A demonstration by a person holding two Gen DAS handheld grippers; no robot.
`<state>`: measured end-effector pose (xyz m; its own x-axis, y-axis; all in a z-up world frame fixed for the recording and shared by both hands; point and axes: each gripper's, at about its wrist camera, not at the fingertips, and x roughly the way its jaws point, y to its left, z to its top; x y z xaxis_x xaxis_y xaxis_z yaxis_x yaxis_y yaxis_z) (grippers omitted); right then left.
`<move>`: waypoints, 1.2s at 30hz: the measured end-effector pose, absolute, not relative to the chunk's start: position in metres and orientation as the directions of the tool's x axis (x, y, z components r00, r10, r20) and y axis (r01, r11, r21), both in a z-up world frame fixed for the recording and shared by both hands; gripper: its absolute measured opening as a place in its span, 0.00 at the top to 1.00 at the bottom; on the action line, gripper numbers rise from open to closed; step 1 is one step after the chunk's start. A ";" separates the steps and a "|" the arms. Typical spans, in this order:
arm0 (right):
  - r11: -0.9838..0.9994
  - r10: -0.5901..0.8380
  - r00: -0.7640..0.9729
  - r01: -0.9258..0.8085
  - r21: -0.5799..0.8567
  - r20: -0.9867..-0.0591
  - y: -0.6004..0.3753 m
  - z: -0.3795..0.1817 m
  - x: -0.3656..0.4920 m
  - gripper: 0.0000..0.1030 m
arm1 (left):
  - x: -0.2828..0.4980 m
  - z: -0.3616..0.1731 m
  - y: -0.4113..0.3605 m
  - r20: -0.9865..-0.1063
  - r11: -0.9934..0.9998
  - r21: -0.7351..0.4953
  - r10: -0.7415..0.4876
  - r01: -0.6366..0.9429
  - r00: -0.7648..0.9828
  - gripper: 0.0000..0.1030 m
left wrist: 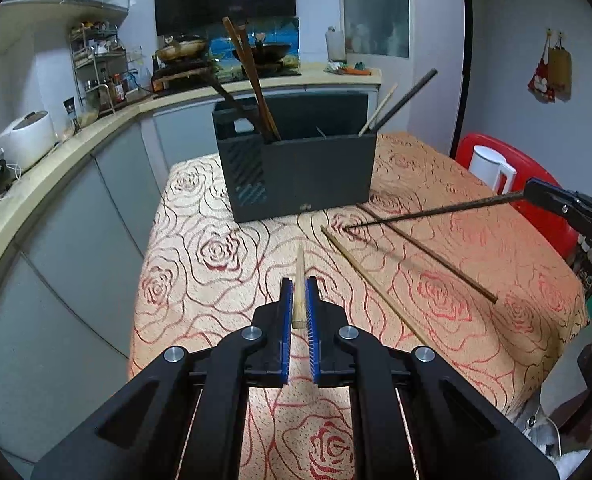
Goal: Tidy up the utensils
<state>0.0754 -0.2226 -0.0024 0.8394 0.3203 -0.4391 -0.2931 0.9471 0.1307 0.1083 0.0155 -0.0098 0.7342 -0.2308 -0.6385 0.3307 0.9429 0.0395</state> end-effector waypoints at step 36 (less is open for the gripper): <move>0.940 0.341 0.846 -0.299 0.165 -0.410 -0.226 0.012 0.084 0.92 | 0.121 -0.111 0.061 -0.759 0.957 0.014 -0.178 0.290 0.626 0.91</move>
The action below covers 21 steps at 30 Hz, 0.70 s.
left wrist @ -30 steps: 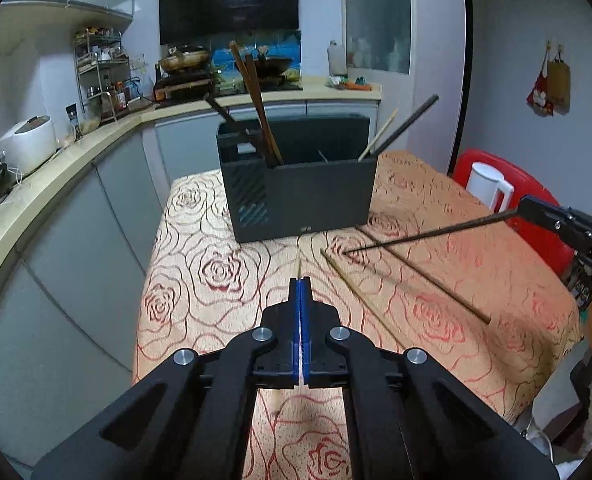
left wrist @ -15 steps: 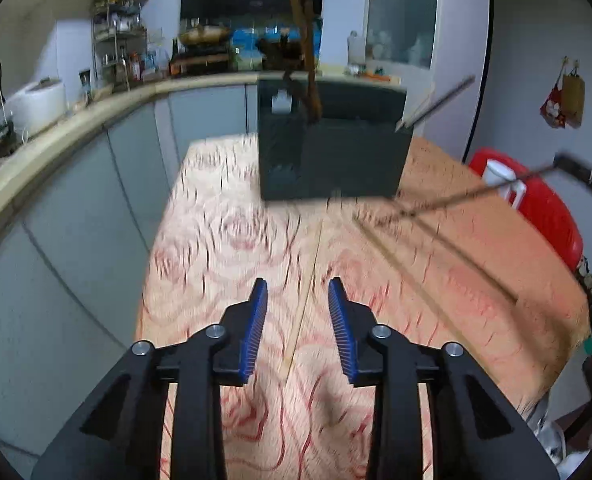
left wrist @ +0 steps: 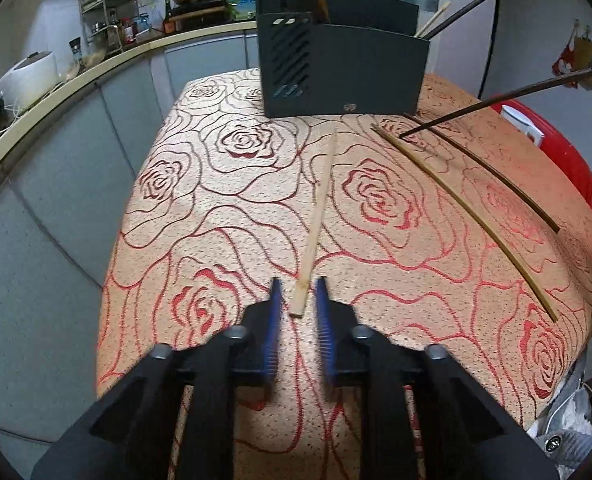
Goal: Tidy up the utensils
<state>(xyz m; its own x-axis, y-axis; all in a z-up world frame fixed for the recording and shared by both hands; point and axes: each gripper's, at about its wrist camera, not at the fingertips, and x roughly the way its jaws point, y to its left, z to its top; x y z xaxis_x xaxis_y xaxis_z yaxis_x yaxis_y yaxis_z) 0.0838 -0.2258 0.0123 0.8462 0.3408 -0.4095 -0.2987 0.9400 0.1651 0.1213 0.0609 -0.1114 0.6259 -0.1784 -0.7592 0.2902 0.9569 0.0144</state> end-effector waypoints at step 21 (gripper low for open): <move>0.941 0.337 0.862 -0.293 0.169 -0.379 -0.231 0.027 0.084 0.92 | 0.103 -0.009 0.053 -0.612 0.948 0.096 -0.185 0.305 0.769 0.93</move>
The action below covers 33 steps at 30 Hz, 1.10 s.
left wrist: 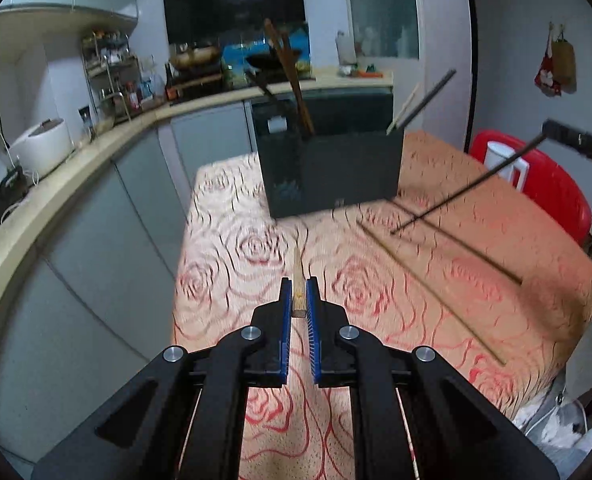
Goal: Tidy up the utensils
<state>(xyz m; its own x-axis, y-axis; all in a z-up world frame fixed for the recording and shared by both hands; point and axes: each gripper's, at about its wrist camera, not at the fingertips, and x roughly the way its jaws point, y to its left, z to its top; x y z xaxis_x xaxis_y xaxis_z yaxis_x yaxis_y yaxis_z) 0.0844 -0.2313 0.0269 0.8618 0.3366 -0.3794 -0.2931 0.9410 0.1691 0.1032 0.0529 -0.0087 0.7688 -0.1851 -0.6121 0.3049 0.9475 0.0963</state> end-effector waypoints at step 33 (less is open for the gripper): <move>0.953 0.299 0.921 -0.275 0.129 -0.248 -0.231 0.178 0.202 0.92 | 0.213 0.167 -0.009 -0.495 0.910 0.025 -0.349 0.415 0.795 0.93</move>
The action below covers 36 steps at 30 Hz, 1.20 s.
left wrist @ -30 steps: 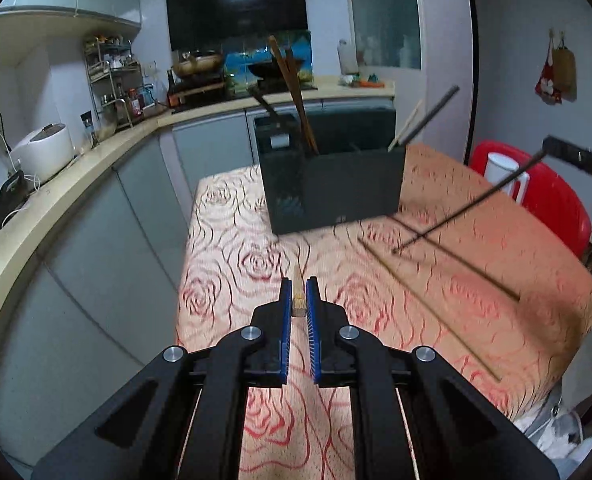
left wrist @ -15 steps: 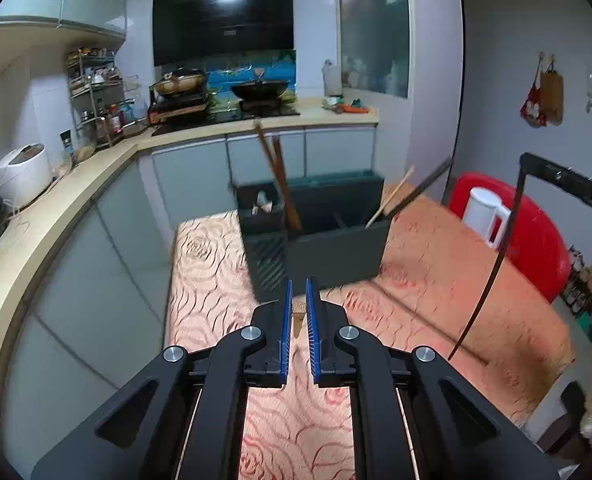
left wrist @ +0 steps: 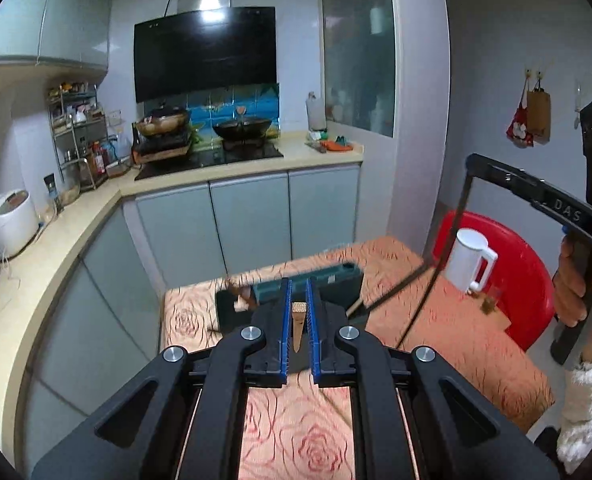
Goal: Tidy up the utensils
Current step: 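Open both tools to release the chopsticks inside the caddy and pull back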
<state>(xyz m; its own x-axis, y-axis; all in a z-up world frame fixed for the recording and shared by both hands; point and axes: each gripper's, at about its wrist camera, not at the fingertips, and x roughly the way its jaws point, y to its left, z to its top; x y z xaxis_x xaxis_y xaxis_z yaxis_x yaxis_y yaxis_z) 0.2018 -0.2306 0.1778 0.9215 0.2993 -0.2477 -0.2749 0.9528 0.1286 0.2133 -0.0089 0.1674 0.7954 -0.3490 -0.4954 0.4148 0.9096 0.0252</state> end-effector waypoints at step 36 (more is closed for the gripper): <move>0.974 0.226 0.901 -0.201 0.107 -0.369 -0.206 0.116 0.283 0.58 | 0.285 0.122 -0.032 -0.526 0.944 -0.024 -0.291 0.328 0.799 0.45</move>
